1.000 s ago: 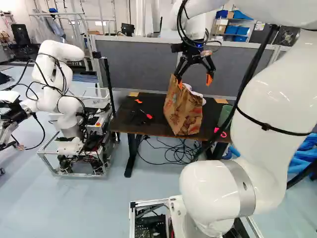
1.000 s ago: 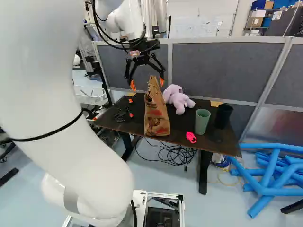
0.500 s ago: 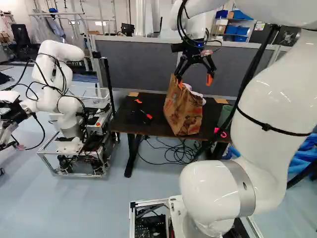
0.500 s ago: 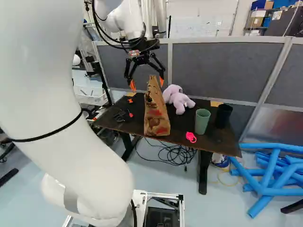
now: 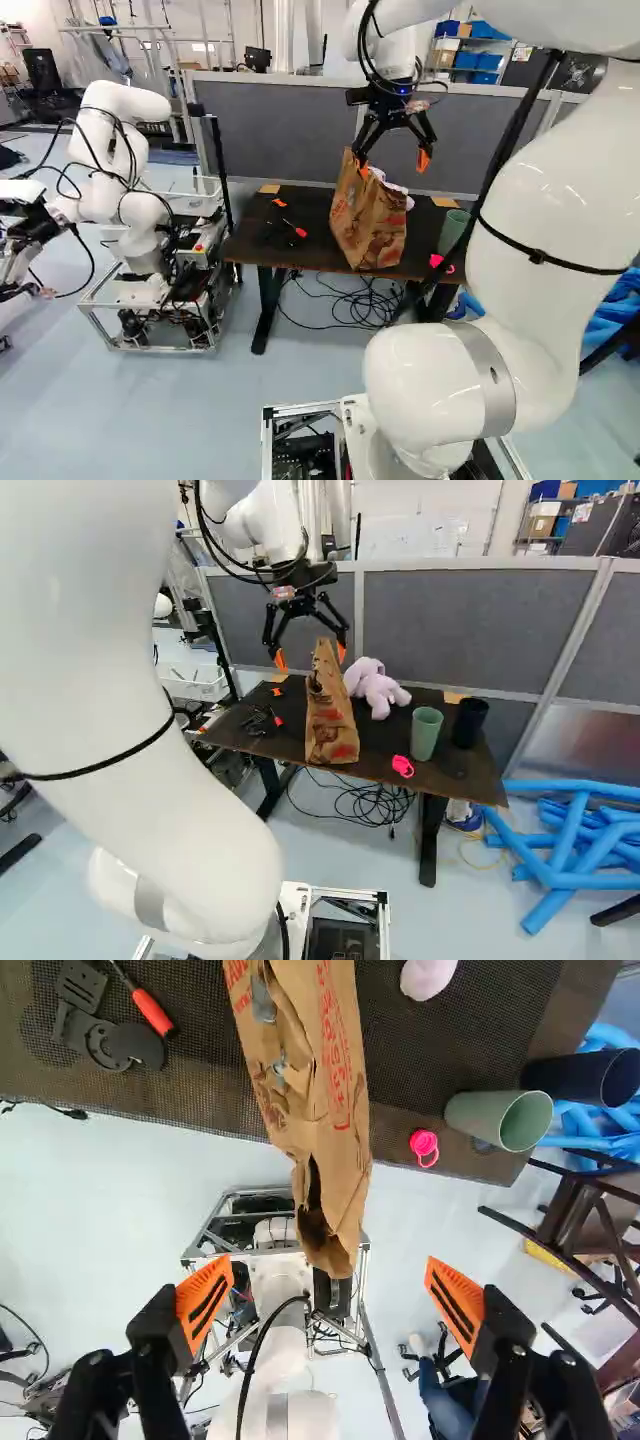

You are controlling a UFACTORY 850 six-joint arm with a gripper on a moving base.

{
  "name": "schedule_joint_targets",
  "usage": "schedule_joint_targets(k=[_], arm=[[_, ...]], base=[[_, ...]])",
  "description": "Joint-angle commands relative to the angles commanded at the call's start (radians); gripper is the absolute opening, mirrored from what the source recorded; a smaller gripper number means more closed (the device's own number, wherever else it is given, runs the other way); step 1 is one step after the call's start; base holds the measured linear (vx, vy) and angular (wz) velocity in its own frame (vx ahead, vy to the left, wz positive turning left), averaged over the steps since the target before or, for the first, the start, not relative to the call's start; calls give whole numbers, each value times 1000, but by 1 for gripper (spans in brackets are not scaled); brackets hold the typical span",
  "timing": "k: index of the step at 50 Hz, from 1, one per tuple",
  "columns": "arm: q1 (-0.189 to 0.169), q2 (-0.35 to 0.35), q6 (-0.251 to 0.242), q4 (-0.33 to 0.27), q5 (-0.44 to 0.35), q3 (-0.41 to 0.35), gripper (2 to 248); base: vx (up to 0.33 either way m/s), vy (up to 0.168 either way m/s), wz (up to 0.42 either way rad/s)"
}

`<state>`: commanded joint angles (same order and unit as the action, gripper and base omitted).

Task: Pick up the bag on the ground and place it on the table

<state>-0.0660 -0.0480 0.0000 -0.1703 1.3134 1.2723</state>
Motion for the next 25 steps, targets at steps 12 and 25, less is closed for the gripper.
schedule_joint_targets(k=[12,25], arm=[[0,0,0,0,0,0,247],[0,0,0,0,0,0,247]], base=[[-118,1,4],[-162,0,5]])
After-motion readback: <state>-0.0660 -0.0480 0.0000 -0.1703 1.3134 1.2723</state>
